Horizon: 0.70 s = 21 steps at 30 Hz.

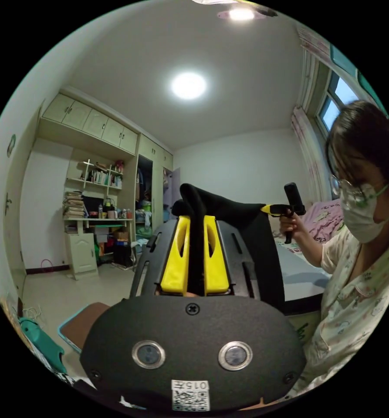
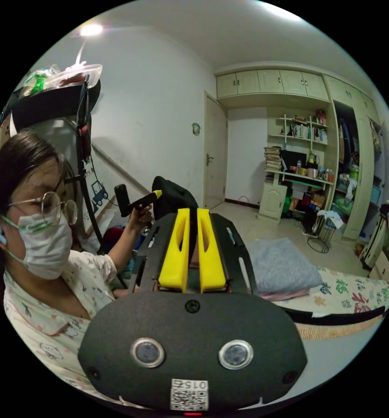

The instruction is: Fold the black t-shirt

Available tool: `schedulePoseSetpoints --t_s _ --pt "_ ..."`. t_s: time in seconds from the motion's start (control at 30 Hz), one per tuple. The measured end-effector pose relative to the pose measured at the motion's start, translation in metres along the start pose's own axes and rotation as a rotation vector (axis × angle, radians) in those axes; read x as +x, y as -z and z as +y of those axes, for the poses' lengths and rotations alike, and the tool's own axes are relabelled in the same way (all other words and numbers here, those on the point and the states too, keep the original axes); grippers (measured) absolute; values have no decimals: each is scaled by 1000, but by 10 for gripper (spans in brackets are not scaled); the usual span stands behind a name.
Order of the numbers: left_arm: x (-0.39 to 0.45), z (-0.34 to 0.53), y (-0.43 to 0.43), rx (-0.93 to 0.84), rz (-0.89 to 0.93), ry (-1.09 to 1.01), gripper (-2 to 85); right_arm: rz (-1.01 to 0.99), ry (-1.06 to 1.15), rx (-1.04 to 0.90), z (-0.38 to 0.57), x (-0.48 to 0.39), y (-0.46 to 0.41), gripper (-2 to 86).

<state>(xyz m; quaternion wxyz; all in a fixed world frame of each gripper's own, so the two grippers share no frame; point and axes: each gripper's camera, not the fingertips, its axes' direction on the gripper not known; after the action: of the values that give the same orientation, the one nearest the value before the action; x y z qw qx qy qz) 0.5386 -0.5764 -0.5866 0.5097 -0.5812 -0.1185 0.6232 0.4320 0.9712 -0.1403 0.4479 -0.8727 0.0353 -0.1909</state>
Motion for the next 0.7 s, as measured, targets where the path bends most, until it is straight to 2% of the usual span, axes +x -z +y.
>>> schedulePoseSetpoints --t_s 0.13,0.33,0.53,0.7 --pt "-23 -22 -38 -7 -13 4 27 74 29 27 -47 15 -32 35" --pt "-53 -49 -155 -82 1 28 26 197 -5 43 -104 80 -71 35" --pt "-59 -30 -348 -239 24 44 30 377 -212 -15 -128 229 -115 36" --pt "-36 53 -559 -536 -31 79 35 518 -481 -231 -97 395 -185 37"
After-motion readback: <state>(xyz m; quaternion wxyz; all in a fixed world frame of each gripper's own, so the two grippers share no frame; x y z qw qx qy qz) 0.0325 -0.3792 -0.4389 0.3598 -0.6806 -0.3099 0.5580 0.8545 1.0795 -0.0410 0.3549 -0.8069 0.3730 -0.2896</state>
